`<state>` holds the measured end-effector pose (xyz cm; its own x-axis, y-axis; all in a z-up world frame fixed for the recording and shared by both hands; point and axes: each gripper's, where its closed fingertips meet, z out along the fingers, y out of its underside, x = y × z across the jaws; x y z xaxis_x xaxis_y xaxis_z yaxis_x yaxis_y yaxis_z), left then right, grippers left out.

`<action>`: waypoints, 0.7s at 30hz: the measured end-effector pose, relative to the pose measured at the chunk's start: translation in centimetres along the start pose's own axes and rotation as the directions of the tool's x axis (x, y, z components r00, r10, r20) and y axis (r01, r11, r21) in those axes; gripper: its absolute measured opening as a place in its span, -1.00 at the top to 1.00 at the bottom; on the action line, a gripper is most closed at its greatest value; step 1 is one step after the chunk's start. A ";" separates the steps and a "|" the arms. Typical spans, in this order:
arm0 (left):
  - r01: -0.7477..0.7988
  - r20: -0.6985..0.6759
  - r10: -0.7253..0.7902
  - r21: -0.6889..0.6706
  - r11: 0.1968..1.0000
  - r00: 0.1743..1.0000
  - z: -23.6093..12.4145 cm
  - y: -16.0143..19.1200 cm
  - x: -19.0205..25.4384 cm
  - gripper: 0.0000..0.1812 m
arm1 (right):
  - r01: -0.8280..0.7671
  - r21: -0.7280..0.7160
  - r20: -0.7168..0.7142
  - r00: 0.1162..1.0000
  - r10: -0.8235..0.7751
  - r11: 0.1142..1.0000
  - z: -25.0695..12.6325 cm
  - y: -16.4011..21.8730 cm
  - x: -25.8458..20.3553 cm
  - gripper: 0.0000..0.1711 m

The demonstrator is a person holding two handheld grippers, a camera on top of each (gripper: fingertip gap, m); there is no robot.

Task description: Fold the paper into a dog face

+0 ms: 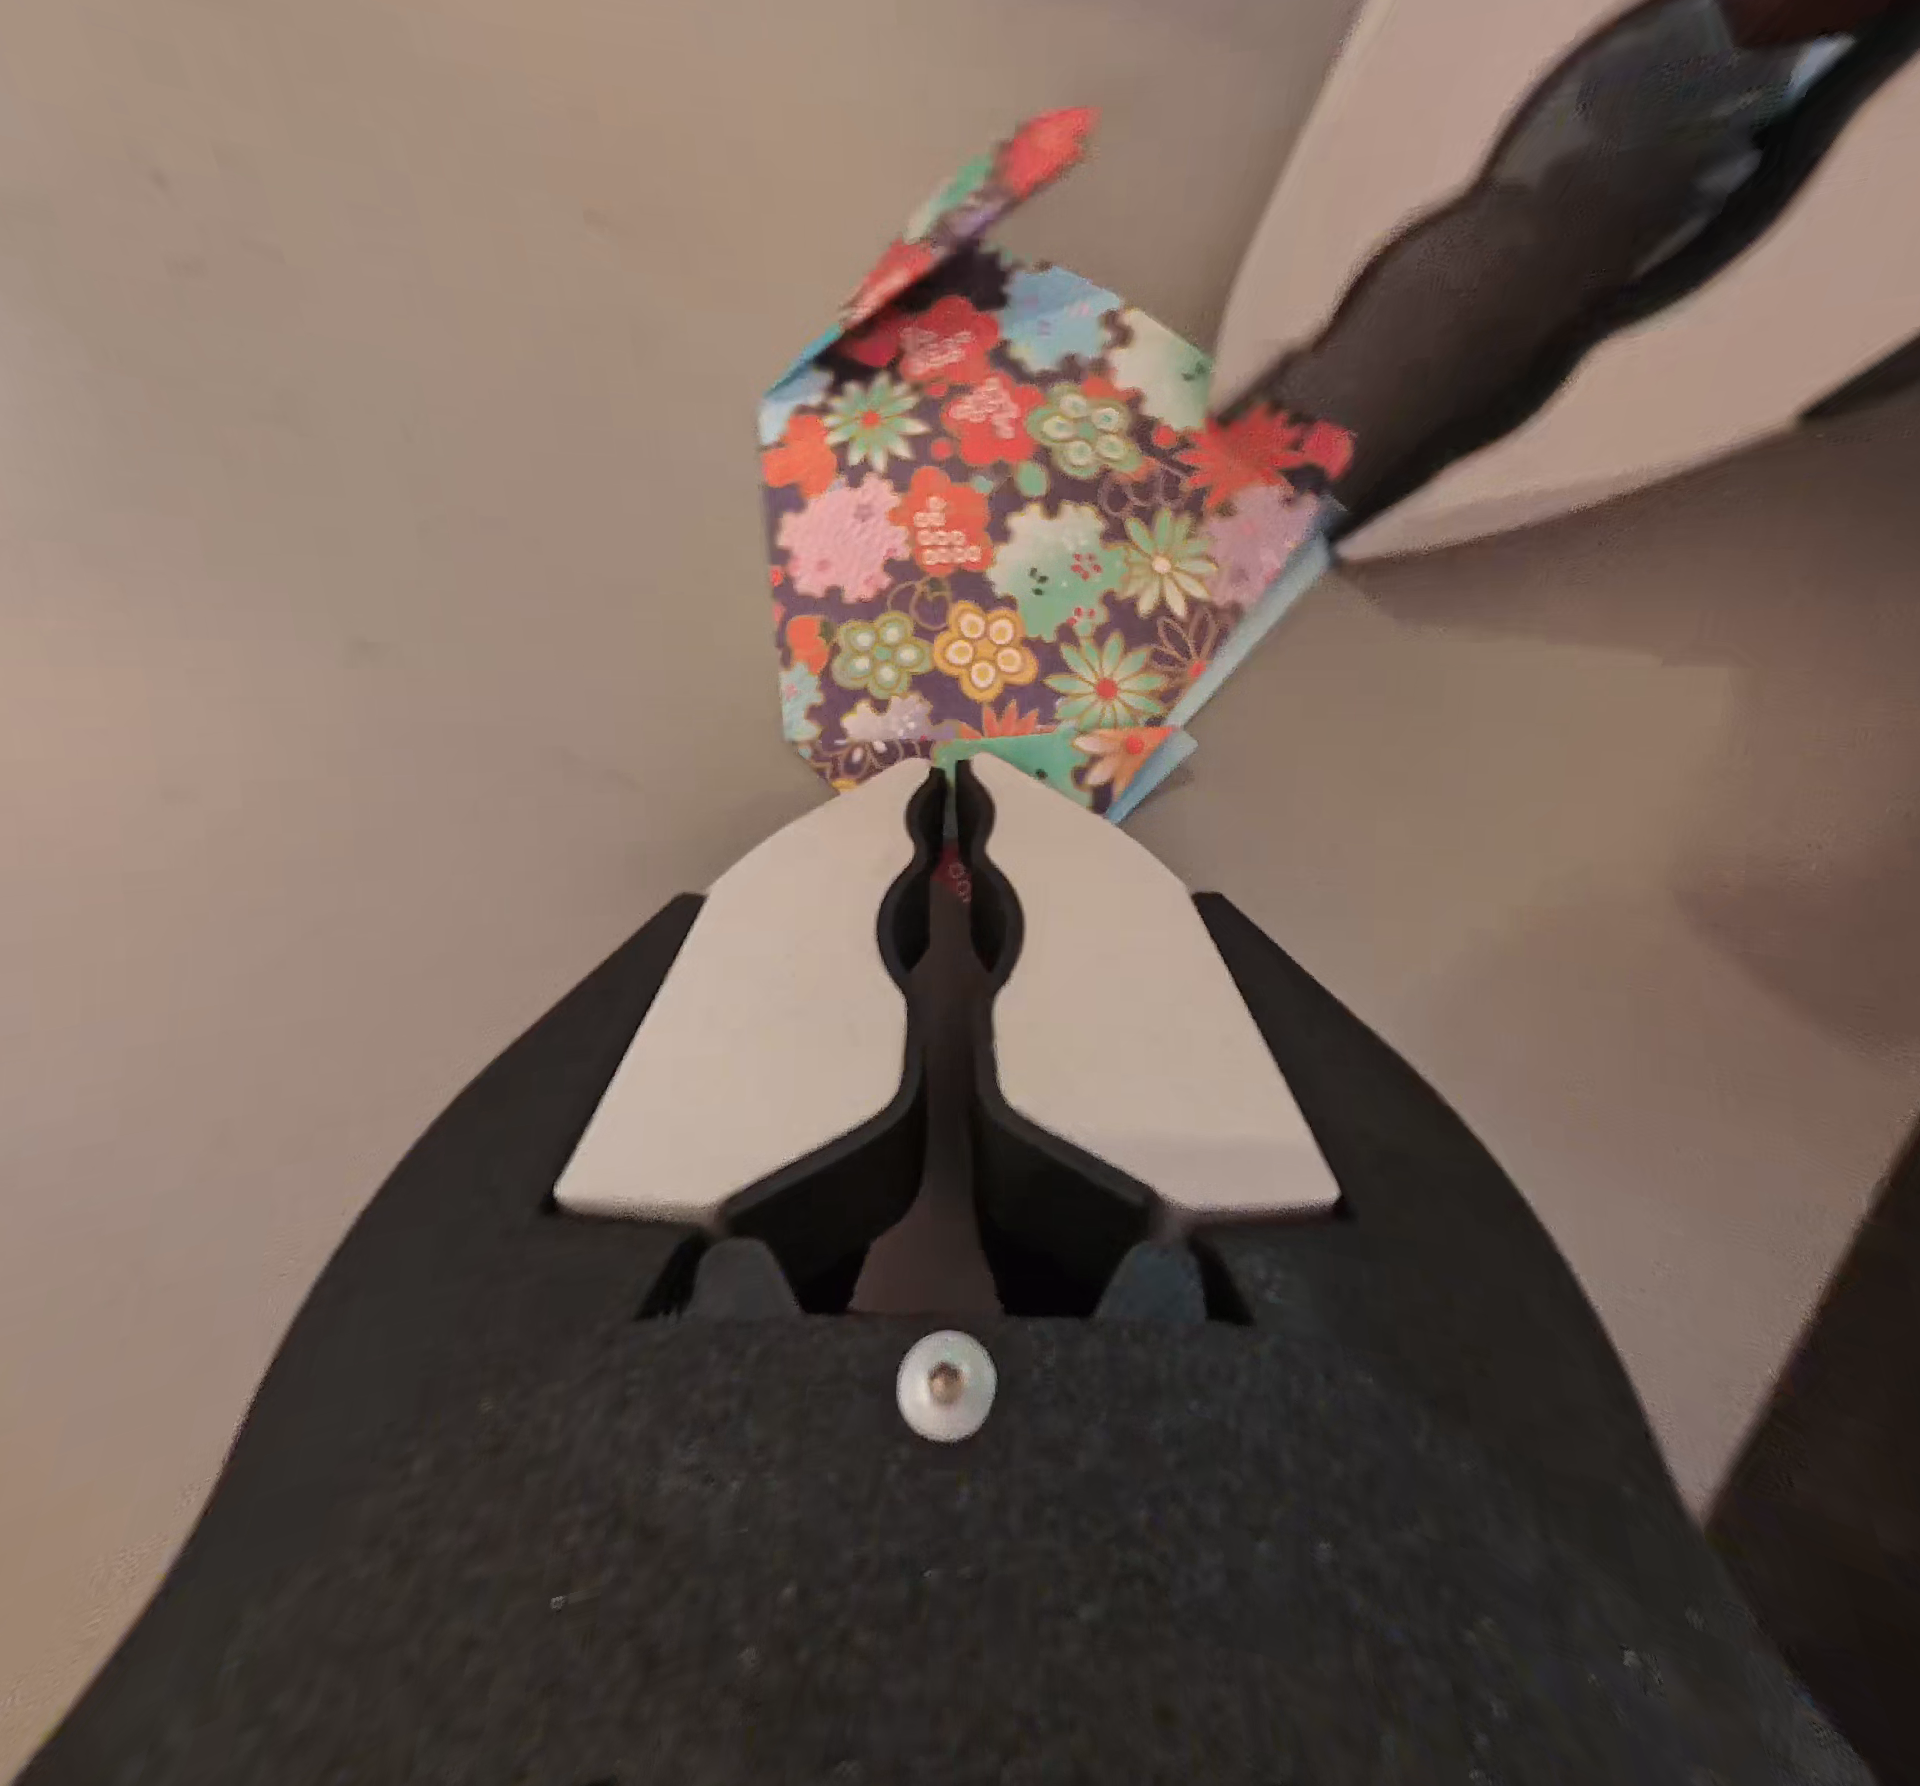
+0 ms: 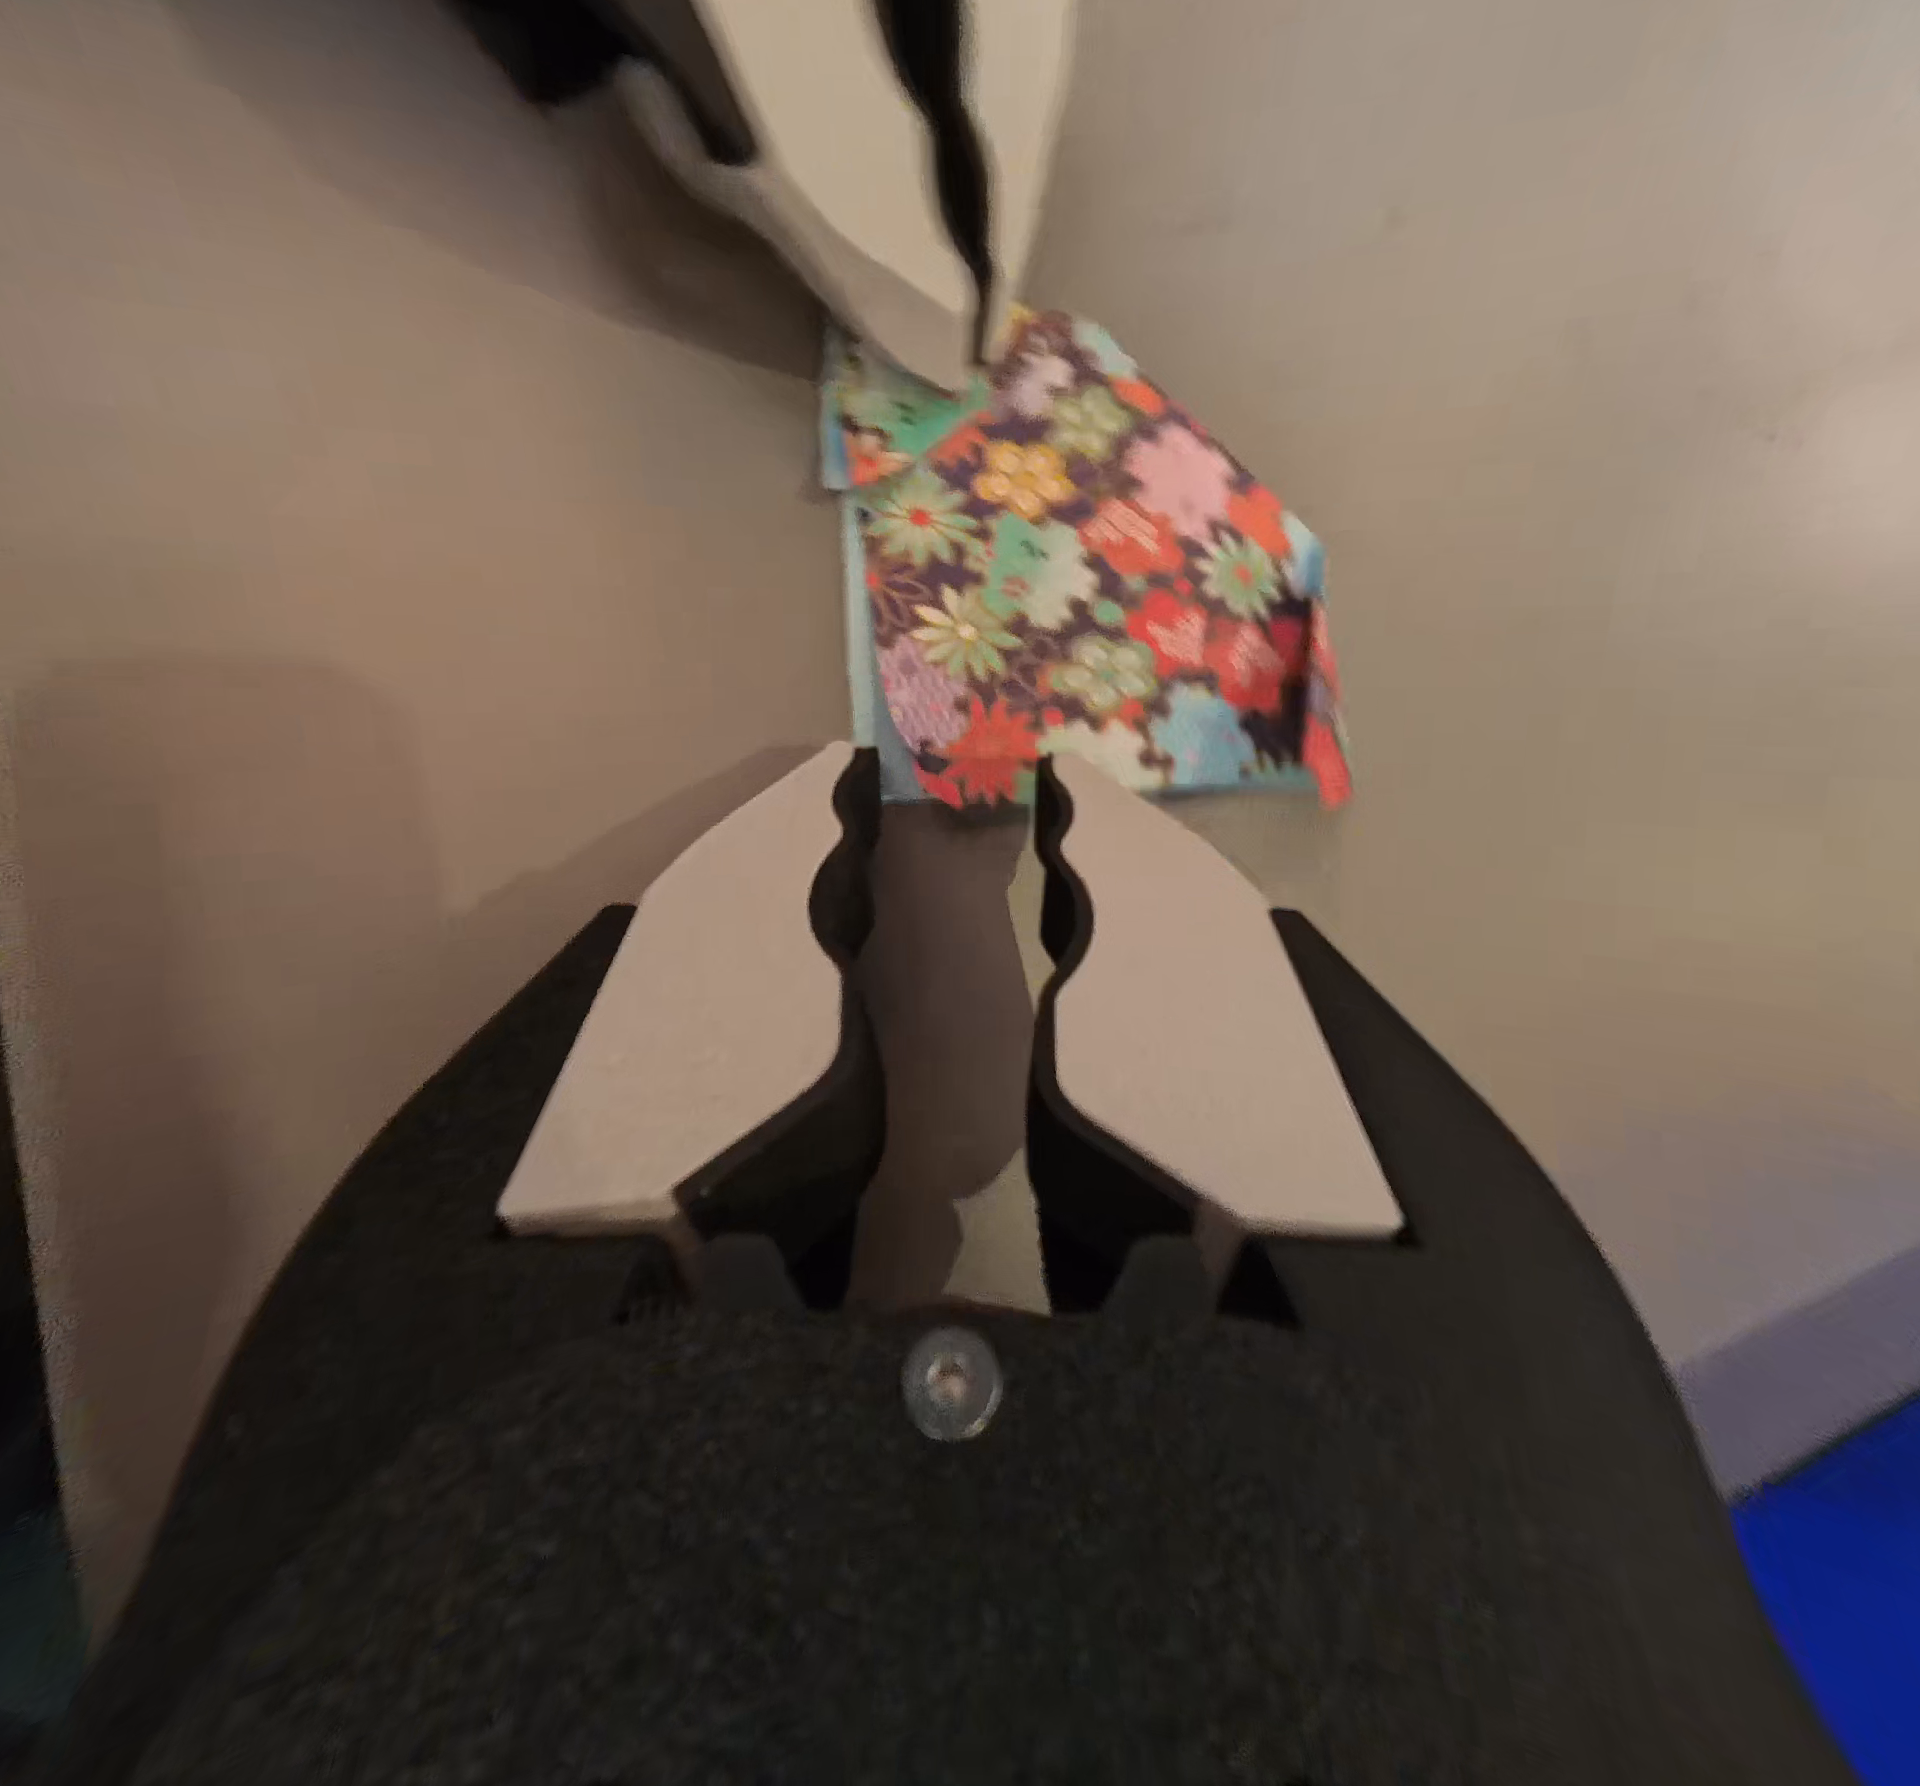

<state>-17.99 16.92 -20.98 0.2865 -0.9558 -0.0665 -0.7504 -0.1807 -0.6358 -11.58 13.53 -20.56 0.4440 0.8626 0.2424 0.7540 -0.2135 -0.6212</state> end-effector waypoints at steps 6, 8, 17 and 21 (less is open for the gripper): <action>0.208 -0.031 -0.206 0.066 0.976 0.978 -1.1 -0.5 3.8 0.80 | -0.221 0.086 -0.038 0.974 0.225 0.971 -3.4 0.5 0.4 0.66; 0.169 -0.020 -0.168 0.126 0.978 0.986 -2.1 -1.7 3.9 0.79 | -0.255 0.075 -0.052 0.965 0.259 0.964 -3.5 1.2 -0.7 0.67; -0.349 -0.052 0.351 0.043 0.936 0.935 1.4 -3.2 0.2 0.89 | -0.271 0.029 0.001 0.963 0.271 0.962 -2.0 2.3 -2.2 0.93; -0.343 -0.094 0.344 0.030 0.939 0.934 2.5 -3.1 0.9 1.00 | -0.289 0.020 -0.012 0.957 0.289 0.957 -1.7 2.5 -0.7 1.00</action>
<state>-13.90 17.25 -21.00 -0.0466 -0.9769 -0.2087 -0.7851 0.1650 -0.5970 -9.16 11.65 -21.06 0.6486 0.7587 0.0613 0.5838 -0.4443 -0.6795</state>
